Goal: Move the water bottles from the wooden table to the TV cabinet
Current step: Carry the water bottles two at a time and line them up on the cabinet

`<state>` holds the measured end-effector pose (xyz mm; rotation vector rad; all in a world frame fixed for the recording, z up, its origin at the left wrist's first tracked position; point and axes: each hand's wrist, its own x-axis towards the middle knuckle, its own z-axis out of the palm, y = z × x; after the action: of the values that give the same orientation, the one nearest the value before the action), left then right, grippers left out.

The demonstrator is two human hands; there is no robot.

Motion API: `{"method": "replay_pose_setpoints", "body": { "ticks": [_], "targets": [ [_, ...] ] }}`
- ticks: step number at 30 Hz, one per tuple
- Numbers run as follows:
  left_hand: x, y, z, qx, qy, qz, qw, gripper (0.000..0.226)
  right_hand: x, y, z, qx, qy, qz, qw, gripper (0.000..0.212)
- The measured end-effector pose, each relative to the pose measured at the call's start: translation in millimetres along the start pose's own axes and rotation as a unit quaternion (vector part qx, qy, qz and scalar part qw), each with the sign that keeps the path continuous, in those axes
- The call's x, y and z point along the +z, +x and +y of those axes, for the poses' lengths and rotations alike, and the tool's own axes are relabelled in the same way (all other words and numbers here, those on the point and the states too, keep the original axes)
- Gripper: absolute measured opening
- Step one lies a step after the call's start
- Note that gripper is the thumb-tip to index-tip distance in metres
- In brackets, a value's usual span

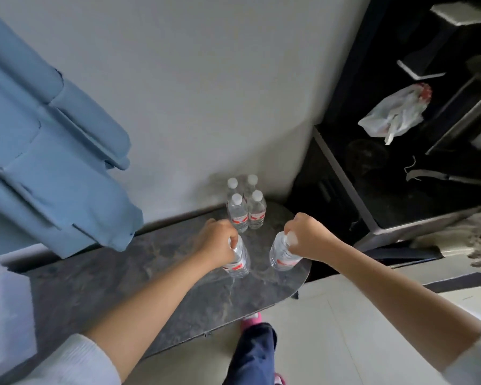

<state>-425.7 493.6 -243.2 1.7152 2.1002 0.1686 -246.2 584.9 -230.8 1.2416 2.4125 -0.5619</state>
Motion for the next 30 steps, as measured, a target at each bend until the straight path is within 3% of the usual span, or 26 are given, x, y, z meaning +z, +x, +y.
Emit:
{"method": "replay_pose_setpoints", "body": {
  "ticks": [3,8,14,19,30],
  "targets": [
    [17.7,36.0,-9.3,-0.021,-0.003,-0.029,0.999,0.018,9.2,43.6,10.1,0.015,0.033,-0.008,0.999,0.025],
    [45.6,78.7,-25.8,-0.008,0.017,-0.119,0.993,0.021,21.9,100.2,9.9,0.032,0.073,-0.04,0.996,0.032],
    [62.3,120.7,-36.7,0.026,0.009,-0.16,0.987,0.032,37.7,145.9,11.3,0.052,0.078,-0.072,0.993,0.038],
    [79.4,139.5,-41.6,0.039,0.018,-0.166,0.985,0.032,50.1,169.4,14.5,0.046,0.068,-0.087,0.993,0.037],
    [95.7,159.3,-39.2,-0.033,-0.028,-0.134,0.99,0.029,60.6,190.9,18.1,-0.007,0.059,-0.098,0.993,0.033]
  ]
}}
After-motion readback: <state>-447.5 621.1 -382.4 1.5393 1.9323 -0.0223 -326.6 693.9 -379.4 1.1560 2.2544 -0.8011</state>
